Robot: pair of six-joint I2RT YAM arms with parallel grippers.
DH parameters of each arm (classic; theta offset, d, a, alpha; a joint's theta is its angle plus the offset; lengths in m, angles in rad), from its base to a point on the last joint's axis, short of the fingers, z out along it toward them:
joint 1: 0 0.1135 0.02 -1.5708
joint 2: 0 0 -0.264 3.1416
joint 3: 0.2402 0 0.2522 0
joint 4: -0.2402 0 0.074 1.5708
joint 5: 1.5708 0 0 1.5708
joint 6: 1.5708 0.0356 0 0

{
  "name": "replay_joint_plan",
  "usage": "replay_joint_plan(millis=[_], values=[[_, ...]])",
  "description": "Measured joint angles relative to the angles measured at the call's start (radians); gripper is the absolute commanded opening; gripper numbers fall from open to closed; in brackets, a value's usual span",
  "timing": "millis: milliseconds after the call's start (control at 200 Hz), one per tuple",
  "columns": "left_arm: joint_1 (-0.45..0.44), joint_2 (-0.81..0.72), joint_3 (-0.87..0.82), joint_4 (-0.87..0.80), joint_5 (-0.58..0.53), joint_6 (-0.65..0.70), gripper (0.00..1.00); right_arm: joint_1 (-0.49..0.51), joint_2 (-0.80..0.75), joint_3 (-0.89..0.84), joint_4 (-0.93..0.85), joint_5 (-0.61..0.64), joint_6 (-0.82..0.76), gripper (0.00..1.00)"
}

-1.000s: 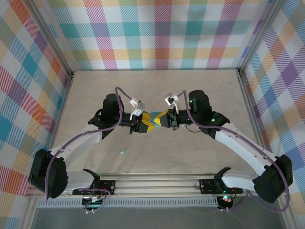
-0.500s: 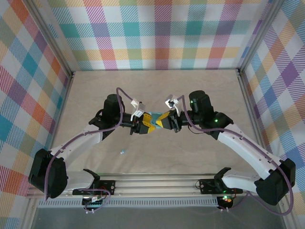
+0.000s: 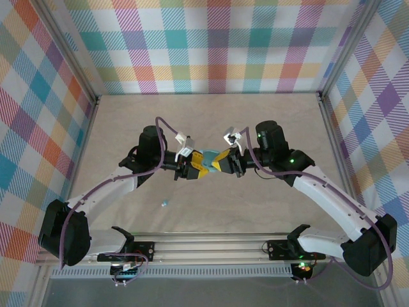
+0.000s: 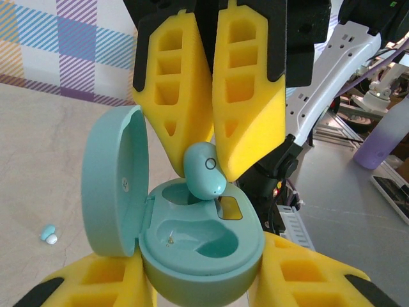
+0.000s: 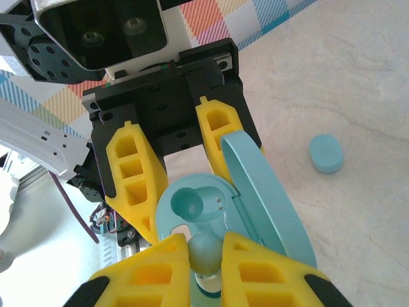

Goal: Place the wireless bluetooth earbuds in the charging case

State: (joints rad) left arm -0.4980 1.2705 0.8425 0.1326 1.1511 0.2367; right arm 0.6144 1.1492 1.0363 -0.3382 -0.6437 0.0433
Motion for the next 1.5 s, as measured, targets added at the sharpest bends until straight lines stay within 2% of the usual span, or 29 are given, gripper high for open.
replay_joint_plan(millis=[205, 435, 560, 1000, 1190, 1335, 1500], values=[[0.0, 0.0, 0.0, -0.001, -0.002, 0.0, 0.12, 0.0, 0.002, 0.0, 0.0, -0.003, 0.0, 0.28], [0.0, 0.0, 0.0, -0.002, -0.013, 0.0, 0.12, 0.0, 0.004, 0.004, -0.018, 0.016, 0.001, 0.3], [0.0, 0.0, 0.0, -0.002, -0.024, 0.0, 0.12, 0.001, 0.023, 0.027, -0.037, 0.023, 0.01, 0.37], [0.0, 0.0, 0.0, 0.011, -0.051, 0.0, 0.1, 0.003, 0.06, 0.125, -0.127, 0.062, 0.126, 0.4], [0.0, 0.0, 0.0, 0.033, -0.072, 0.0, 0.1, 0.002, 0.055, 0.194, -0.185, 0.177, 0.219, 0.38], [-0.007, 0.0, -0.012, 0.072, -0.104, -0.005, 0.11, 0.0, 0.009, 0.196, -0.21, 0.313, 0.384, 0.36], [-0.009, 0.0, -0.055, 0.126, -0.2, -0.025, 0.12, 0.016, -0.051, 0.182, -0.252, 0.457, 0.58, 0.34]])
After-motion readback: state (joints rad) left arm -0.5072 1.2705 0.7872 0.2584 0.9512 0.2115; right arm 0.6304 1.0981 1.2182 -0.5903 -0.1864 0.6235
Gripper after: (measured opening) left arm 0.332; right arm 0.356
